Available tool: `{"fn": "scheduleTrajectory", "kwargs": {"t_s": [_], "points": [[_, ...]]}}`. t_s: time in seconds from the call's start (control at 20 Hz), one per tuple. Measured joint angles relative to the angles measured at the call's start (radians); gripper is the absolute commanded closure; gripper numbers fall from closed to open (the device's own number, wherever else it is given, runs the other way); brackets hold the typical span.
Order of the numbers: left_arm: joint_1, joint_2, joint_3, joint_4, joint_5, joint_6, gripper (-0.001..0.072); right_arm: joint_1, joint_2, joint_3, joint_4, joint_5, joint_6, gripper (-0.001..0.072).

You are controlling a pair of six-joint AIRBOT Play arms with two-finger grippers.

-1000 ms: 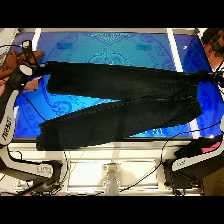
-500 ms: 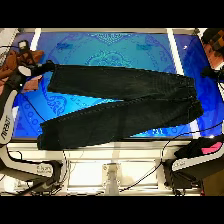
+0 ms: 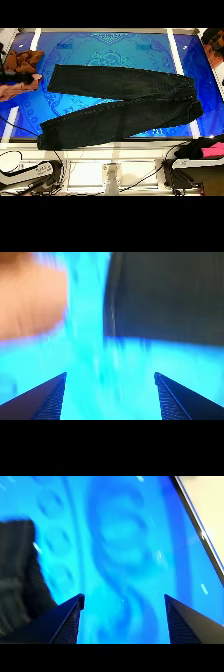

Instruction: Fold the clothes and pants, and hang the long-sleeved shirts on hangers.

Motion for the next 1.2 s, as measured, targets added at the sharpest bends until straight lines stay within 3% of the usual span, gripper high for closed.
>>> {"fn": "scheduleTrajectory", "kwargs": {"t_s": [0.2, 0.45, 0.8, 0.9, 1.15, 1.2], "points": [[0.061, 0.018, -0.068, 0.023, -0.243, 0.047, 0.0126, -0.084, 0.006, -0.002, -0.004, 0.072, -0.031, 0.0152], [0.076, 0.024, -0.241, 0.043, -0.329, 0.099, 0.0126, -0.13, 0.007, -0.003, -0.003, 0.114, -0.053, 0.0152], [0.078, 0.024, -0.399, 0.132, -0.277, 0.185, 0.0128, -0.141, 0.008, -0.003, 0.041, 0.139, -0.058, 0.0153], [0.078, 0.024, -0.41, 0.143, -0.251, 0.202, 0.0173, -0.141, 0.008, -0.003, 0.061, 0.147, -0.059, 0.0153], [0.076, 0.005, -0.422, 0.154, -0.203, 0.227, 0.0176, -0.141, 0.008, -0.003, 0.095, 0.173, -0.059, 0.0153], [0.075, -0.004, -0.423, 0.154, -0.199, 0.228, 0.021, -0.141, 0.008, -0.003, 0.099, 0.177, -0.059, 0.0153]]}}
